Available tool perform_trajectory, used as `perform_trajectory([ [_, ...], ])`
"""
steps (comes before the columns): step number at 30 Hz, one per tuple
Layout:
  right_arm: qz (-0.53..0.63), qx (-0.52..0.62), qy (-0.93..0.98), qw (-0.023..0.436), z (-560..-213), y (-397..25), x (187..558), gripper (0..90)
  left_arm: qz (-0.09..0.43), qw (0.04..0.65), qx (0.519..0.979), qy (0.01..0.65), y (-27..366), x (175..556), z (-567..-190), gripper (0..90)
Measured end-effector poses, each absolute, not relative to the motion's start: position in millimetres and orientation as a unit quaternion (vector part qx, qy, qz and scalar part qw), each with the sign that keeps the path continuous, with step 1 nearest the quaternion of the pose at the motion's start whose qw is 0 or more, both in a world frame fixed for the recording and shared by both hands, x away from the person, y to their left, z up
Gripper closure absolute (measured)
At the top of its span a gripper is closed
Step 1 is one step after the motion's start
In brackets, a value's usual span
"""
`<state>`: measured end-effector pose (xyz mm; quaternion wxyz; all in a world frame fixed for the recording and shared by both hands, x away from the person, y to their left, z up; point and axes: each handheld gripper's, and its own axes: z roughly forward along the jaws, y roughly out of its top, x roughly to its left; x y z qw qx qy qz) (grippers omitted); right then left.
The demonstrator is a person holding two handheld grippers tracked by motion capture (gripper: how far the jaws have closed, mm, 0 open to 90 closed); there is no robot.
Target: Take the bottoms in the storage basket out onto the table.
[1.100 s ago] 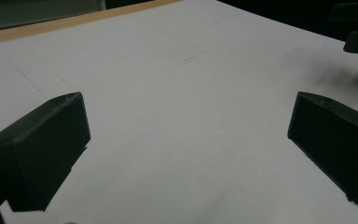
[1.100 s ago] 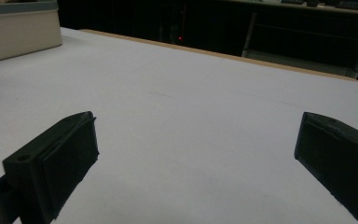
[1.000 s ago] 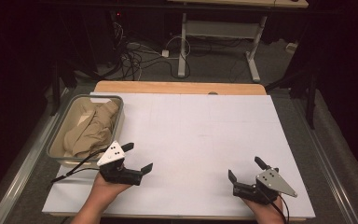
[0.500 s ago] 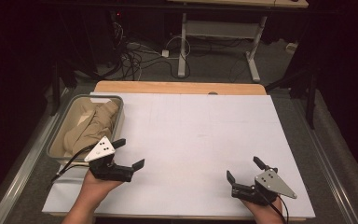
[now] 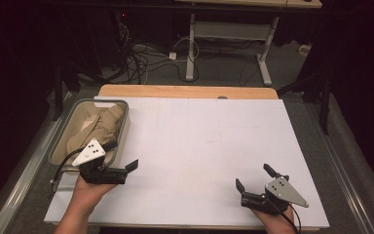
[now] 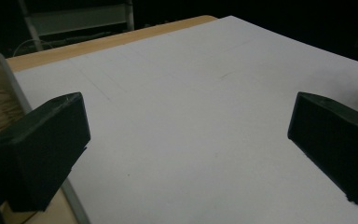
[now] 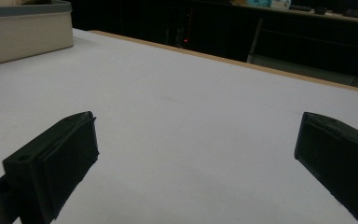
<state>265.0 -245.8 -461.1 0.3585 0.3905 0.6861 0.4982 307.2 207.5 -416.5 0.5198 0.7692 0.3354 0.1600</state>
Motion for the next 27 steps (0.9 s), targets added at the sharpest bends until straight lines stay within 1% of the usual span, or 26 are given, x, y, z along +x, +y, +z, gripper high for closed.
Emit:
perform_trajectory([
  [5, 0.496, 0.388, 0.687, 0.361, -459.9, -244.6, 264.3, 0.4, 0.168, 0.517, 0.769, 0.337, 214.3, 306.7, -412.4, 0.0],
  [16, 0.498, 0.390, 0.689, 0.355, -462.1, -243.7, 265.1, 0.4, 0.185, 0.523, 0.750, 0.360, 238.9, 310.3, -411.0, 0.0],
  [27, 0.498, 0.396, 0.686, 0.353, -464.0, -246.2, 265.8, 0.4, 0.209, 0.508, 0.744, 0.381, 264.8, 314.0, -413.9, 0.0],
])
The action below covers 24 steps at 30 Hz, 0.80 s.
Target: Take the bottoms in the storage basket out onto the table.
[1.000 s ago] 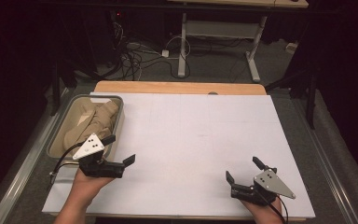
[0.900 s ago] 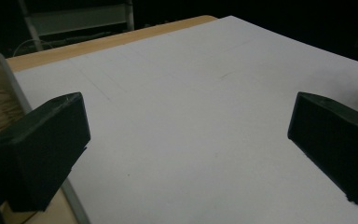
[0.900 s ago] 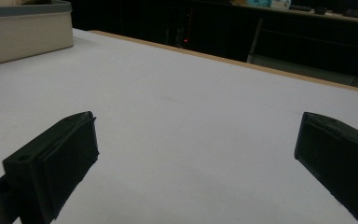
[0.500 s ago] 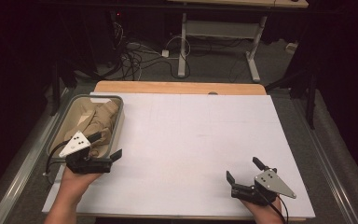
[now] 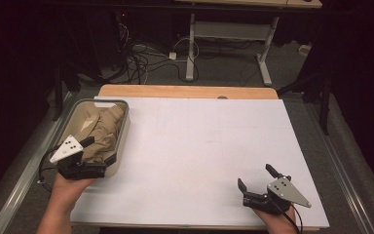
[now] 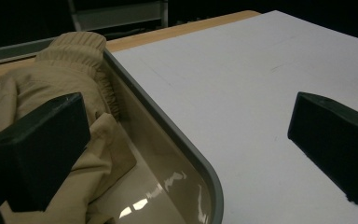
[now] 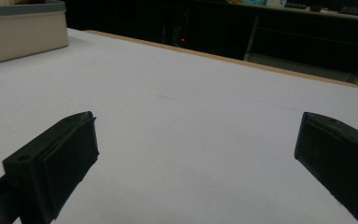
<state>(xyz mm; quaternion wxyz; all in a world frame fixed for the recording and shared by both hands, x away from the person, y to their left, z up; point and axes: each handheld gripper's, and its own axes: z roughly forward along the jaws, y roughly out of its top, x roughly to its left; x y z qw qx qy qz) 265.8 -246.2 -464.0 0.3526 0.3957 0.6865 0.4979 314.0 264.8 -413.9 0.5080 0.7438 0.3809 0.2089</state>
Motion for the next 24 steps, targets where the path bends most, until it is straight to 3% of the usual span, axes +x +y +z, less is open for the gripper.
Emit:
perform_trajectory([
  [24, 0.497, 0.396, 0.686, 0.355, -464.3, -249.9, 265.6, 0.4, 0.225, 0.505, 0.721, 0.418, 310.0, 316.3, -415.6, 0.0],
])
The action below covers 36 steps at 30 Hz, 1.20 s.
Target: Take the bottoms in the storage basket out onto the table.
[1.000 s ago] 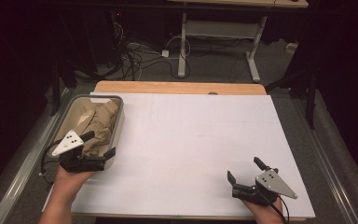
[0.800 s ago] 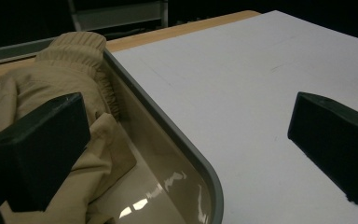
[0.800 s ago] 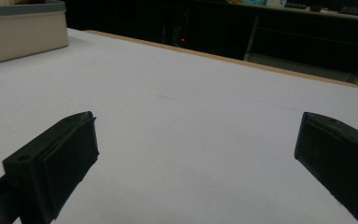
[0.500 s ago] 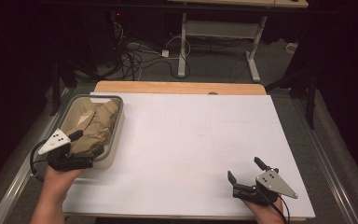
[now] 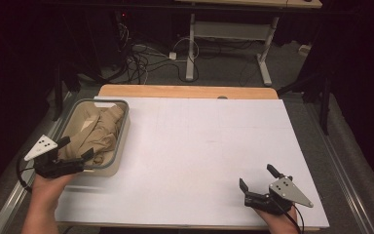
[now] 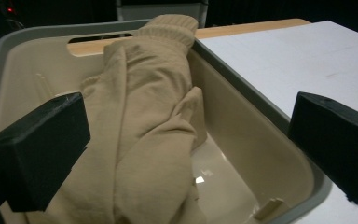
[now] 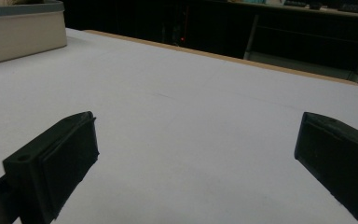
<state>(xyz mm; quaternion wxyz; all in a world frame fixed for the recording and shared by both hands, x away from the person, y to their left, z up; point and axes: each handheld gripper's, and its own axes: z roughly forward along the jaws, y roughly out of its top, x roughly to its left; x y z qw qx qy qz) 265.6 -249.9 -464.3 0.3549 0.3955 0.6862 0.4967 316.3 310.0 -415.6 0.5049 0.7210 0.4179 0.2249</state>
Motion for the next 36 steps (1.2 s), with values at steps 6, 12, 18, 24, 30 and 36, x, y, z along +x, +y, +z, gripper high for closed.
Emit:
perform_trajectory([
  [6, 0.496, 0.398, 0.687, 0.352, -464.7, -251.6, 266.5, 0.4, 0.237, 0.498, 0.707, 0.444, 331.9, 315.8, -418.6, 0.0],
  [12, 0.497, 0.400, 0.685, 0.352, -463.6, -252.9, 265.7, 0.4, 0.244, 0.489, 0.701, 0.459, 344.4, 317.1, -422.6, 0.0],
  [18, 0.497, 0.403, 0.683, 0.351, -463.1, -253.0, 264.3, 0.4, 0.247, 0.492, 0.693, 0.466, 350.8, 320.3, -424.3, 0.0],
  [24, 0.491, 0.405, 0.690, 0.344, -459.4, -250.8, 269.4, 0.4, 0.240, 0.499, 0.701, 0.450, 344.0, 332.4, -418.0, 0.0],
  [30, 0.502, 0.397, 0.686, 0.345, -458.8, -251.2, 259.3, 0.4, 0.230, 0.487, 0.714, 0.448, 337.9, 340.6, -409.5, 0.0],
  [36, 0.506, 0.387, 0.689, 0.345, -459.0, -249.4, 250.9, 0.4, 0.241, 0.493, 0.714, 0.435, 326.3, 345.8, -395.7, 0.0],
])
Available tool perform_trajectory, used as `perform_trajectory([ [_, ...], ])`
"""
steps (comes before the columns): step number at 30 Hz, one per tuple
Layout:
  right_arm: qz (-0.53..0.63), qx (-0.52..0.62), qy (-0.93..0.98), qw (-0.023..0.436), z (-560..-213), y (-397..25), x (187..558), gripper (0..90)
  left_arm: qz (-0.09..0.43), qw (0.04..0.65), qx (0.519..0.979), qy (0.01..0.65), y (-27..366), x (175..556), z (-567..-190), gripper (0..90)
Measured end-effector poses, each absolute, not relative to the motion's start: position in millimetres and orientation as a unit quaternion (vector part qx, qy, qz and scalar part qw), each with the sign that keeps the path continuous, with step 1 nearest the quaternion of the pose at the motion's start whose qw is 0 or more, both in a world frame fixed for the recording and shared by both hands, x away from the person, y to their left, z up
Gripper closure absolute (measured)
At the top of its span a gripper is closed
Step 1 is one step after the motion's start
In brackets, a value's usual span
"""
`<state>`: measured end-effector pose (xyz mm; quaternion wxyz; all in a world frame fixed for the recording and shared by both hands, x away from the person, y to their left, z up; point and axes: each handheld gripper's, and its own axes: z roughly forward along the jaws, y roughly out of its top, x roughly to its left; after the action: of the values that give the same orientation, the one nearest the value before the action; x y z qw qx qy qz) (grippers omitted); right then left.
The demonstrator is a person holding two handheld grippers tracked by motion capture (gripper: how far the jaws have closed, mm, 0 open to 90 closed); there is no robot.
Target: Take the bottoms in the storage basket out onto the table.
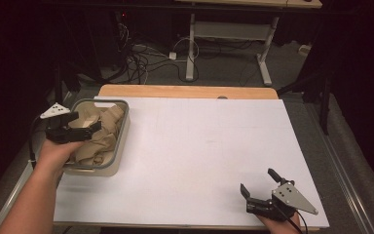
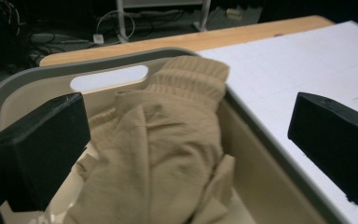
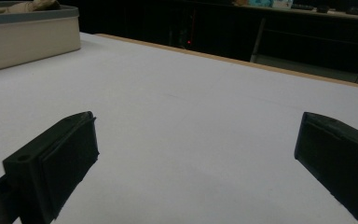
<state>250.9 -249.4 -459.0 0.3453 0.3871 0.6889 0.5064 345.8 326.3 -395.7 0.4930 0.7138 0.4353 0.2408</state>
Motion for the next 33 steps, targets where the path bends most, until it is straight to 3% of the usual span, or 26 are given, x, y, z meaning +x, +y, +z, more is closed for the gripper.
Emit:
perform_trajectory([
  [7, 0.509, 0.391, 0.685, 0.345, -458.7, -254.1, 248.8, 0.4, 0.230, 0.490, 0.701, 0.464, 331.0, 372.1, -384.2, 0.0],
  [19, 0.500, 0.389, 0.692, 0.346, -462.3, -253.7, 251.0, 0.4, 0.187, 0.421, 0.739, 0.491, 344.4, 426.1, -399.2, 0.0],
  [24, 0.497, 0.392, 0.693, 0.345, -464.2, -254.1, 251.8, 0.4, 0.162, 0.422, 0.739, 0.500, 347.2, 438.8, -403.8, 0.0],
  [33, 0.494, 0.394, 0.694, 0.345, -466.1, -255.6, 251.5, 0.4, 0.122, 0.370, 0.768, 0.509, 338.2, 462.0, -413.9, 0.0],
])
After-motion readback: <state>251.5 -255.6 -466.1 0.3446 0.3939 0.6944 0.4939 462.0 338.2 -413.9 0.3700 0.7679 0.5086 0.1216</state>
